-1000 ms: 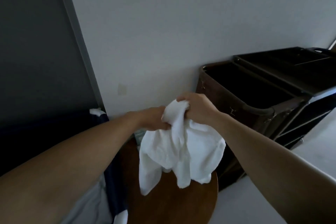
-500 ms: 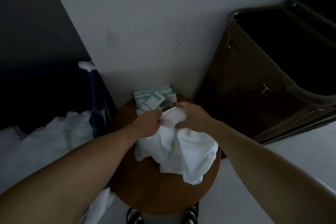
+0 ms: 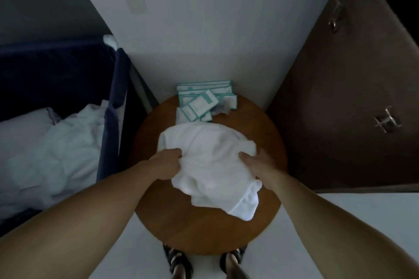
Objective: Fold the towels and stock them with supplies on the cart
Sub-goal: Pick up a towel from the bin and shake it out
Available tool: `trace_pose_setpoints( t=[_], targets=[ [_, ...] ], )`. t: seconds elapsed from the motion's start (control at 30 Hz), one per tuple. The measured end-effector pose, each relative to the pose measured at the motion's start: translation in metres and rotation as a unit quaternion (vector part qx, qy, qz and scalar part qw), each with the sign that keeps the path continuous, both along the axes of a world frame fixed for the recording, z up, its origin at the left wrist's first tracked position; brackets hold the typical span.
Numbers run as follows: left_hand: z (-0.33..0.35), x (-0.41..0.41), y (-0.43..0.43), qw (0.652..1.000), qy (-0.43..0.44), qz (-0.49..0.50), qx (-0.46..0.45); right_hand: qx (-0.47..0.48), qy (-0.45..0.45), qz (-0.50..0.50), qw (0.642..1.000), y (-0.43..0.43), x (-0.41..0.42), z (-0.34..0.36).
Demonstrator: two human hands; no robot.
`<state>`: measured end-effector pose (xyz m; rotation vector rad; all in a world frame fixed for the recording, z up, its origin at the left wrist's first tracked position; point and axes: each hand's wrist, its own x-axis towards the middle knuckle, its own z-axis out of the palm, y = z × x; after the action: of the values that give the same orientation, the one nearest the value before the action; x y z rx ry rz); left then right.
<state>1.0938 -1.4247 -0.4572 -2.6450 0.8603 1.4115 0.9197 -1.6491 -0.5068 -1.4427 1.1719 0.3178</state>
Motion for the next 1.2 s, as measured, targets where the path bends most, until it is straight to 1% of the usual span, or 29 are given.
trace_pose_setpoints(
  t=[0.1,0.13,0.17,0.2,0.3,0.37,0.43,0.53,0.6,0.63,0.67,0.7,0.77,0.8,0.83,0.87,0.93,0.97,1.1,1.13,1.17,1.2],
  targets=[
    [0.015,0.002,-0.006,0.994,0.070,-0.047,0.069,-0.018,-0.008,0.003,1.000,0.003,0.011,0.017],
    [0.026,0.004,-0.011,0.991,0.086,-0.057,0.082,-0.017,-0.024,0.009,1.000,0.004,0.016,0.031],
    [0.036,0.006,-0.017,0.992,0.090,-0.057,0.073,-0.019,-0.047,0.014,0.999,0.005,0.021,0.048],
    [0.049,0.008,-0.023,0.994,0.089,-0.048,0.051,-0.023,-0.067,0.016,0.997,0.007,0.026,0.068],
    [0.094,0.003,-0.040,0.994,0.089,-0.032,-0.061,-0.001,-0.102,0.023,0.995,0.016,0.035,0.129],
    [0.127,-0.009,-0.050,0.986,0.115,-0.068,-0.103,0.009,-0.107,0.043,0.993,0.023,0.038,0.166],
    [0.151,-0.024,-0.055,0.973,0.139,-0.099,-0.152,0.006,-0.122,0.039,0.992,0.029,0.041,0.197],
    [0.175,-0.035,-0.052,0.965,0.092,-0.090,-0.229,-0.011,-0.172,0.040,0.984,0.036,0.042,0.236],
    [0.190,-0.036,-0.046,0.963,0.051,-0.078,-0.255,-0.032,-0.200,0.086,0.976,0.037,0.038,0.259],
    [0.198,-0.035,-0.042,0.961,0.044,-0.069,-0.263,-0.062,-0.208,0.121,0.969,0.036,0.036,0.268],
    [0.208,-0.034,-0.038,0.959,0.050,-0.058,-0.272,-0.114,-0.213,0.153,0.958,0.032,0.033,0.276],
    [0.218,-0.033,-0.034,0.955,0.068,-0.044,-0.285,-0.188,-0.216,0.179,0.941,0.028,0.030,0.283],
    [0.241,-0.033,-0.030,0.941,0.102,-0.006,-0.321,-0.328,-0.209,0.230,0.892,0.016,0.020,0.291],
    [0.252,-0.033,-0.029,0.933,0.113,0.015,-0.342,-0.361,-0.194,0.265,0.873,0.011,0.014,0.293],
    [0.260,-0.033,-0.029,0.923,0.126,0.036,-0.361,-0.351,-0.179,0.299,0.869,0.008,0.007,0.292],
    [0.268,-0.033,-0.029,0.915,0.138,0.056,-0.374,-0.303,-0.160,0.314,0.885,0.006,-0.001,0.291],
    [0.277,-0.032,-0.027,0.903,0.162,0.091,-0.388,-0.189,-0.132,0.311,0.922,0.003,-0.012,0.285],
    [0.279,-0.031,-0.026,0.898,0.177,0.101,-0.389,-0.167,-0.133,0.300,0.930,0.002,-0.016,0.282],
    [0.268,-0.024,-0.014,0.891,0.233,0.127,-0.369,-0.182,-0.176,0.251,0.934,0.002,-0.017,0.283],
    [0.263,-0.022,-0.011,0.897,0.226,0.134,-0.356,-0.200,-0.176,0.256,0.929,0.004,-0.016,0.288],
    [0.258,-0.020,-0.007,0.910,0.201,0.132,-0.338,-0.230,-0.172,0.258,0.922,0.006,-0.014,0.293],
    [0.255,-0.019,-0.005,0.929,0.156,0.117,-0.314,-0.261,-0.170,0.257,0.915,0.008,-0.011,0.297]
  ],
)
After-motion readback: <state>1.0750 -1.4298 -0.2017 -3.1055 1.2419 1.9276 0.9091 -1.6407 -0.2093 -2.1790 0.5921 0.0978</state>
